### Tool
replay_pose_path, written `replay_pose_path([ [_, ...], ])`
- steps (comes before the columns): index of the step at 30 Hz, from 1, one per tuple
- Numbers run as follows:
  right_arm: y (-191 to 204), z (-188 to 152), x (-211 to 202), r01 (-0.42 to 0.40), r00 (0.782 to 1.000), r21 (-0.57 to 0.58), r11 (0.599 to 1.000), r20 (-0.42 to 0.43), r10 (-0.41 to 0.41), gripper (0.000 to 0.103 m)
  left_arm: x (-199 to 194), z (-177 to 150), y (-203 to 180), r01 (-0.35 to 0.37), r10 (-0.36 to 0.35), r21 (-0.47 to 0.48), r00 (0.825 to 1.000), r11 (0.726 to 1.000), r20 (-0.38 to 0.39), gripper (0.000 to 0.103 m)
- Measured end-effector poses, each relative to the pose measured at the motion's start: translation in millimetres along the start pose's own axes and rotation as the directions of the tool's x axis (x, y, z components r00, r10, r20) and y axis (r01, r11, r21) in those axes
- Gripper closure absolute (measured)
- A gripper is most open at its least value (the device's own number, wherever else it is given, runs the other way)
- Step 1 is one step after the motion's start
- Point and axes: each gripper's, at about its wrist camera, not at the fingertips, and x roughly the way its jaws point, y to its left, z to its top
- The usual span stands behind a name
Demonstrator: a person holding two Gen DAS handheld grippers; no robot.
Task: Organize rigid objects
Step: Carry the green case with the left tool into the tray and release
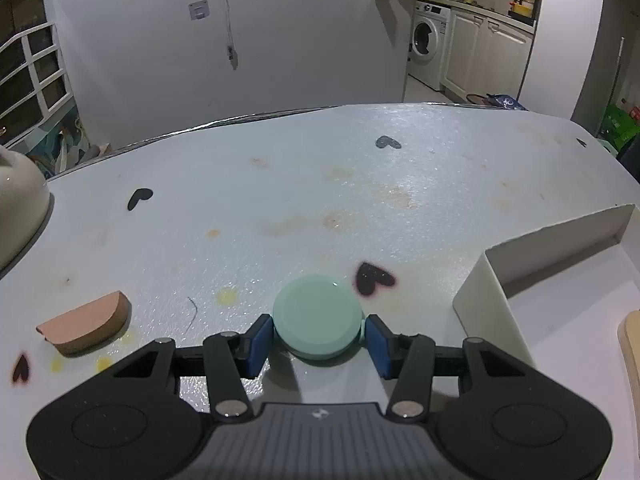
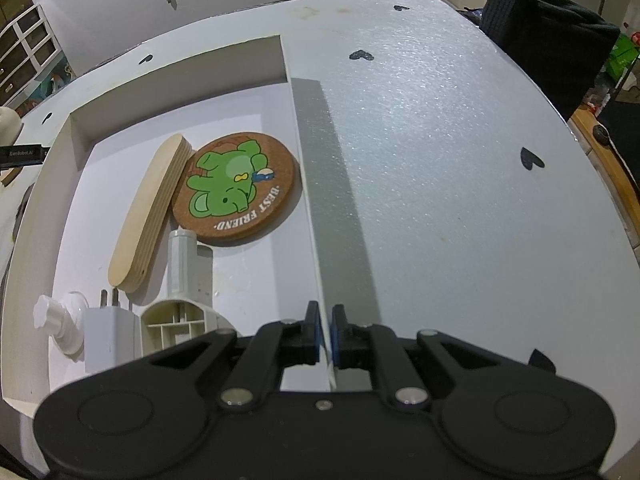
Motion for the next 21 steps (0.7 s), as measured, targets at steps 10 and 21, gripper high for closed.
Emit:
replay_pose_path([
  [10, 0, 0, 0, -0.001, 1.000, -0.001, 1.000, 0.000, 0.001, 0.095, -46, 14, -7, 0.061, -0.057, -0.047, 0.995, 0.997, 0.087, 0.052],
  [21, 0, -1, 0, 0.000, 1.000, -0.004, 1.000, 0.001, 0.000, 0.095, -99, 30, -72, 0.223, -0.230, 0.065, 0.963, 0.973, 0.137, 0.052],
])
